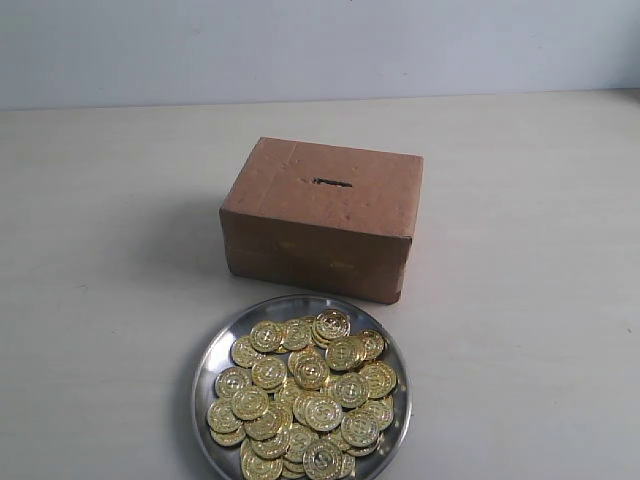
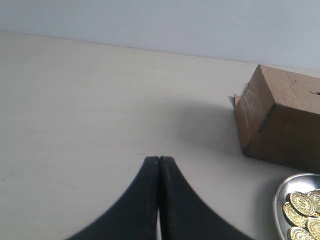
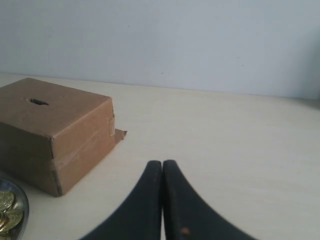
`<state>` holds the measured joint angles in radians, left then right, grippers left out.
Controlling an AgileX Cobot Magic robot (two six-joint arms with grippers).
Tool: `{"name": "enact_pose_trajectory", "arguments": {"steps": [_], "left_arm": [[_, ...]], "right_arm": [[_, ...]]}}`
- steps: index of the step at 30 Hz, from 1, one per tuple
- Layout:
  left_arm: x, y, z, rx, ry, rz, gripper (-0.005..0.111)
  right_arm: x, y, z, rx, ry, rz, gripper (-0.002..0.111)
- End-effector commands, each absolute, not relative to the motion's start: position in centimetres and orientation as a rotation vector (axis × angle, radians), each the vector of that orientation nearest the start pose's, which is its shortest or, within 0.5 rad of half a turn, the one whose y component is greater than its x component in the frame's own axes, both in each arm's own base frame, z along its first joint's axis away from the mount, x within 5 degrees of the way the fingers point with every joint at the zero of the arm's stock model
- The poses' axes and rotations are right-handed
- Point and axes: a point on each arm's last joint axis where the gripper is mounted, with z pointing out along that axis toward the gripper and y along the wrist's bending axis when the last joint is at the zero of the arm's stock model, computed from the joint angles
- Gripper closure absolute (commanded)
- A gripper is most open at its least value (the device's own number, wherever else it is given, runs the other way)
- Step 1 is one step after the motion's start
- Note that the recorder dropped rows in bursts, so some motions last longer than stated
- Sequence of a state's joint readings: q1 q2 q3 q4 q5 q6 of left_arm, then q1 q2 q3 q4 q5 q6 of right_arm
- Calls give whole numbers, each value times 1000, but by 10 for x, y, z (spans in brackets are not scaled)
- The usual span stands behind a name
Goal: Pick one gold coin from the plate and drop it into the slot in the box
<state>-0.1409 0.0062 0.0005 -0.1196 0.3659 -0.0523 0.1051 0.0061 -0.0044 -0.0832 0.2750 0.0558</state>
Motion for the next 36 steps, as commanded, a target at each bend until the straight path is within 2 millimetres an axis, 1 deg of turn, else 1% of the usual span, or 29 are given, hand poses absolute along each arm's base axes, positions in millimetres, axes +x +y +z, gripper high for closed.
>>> {"name": "enact_pose_trajectory", "arguments": {"steps": [1,36], "left_arm": [[52,-11,181,4,1844,-251,107],[52,-11,181,4,1844,-251,107]], "right_arm": [[55,4,189,-97,1747,38,108],[55,2,189,-70,1749,21,108]]}}
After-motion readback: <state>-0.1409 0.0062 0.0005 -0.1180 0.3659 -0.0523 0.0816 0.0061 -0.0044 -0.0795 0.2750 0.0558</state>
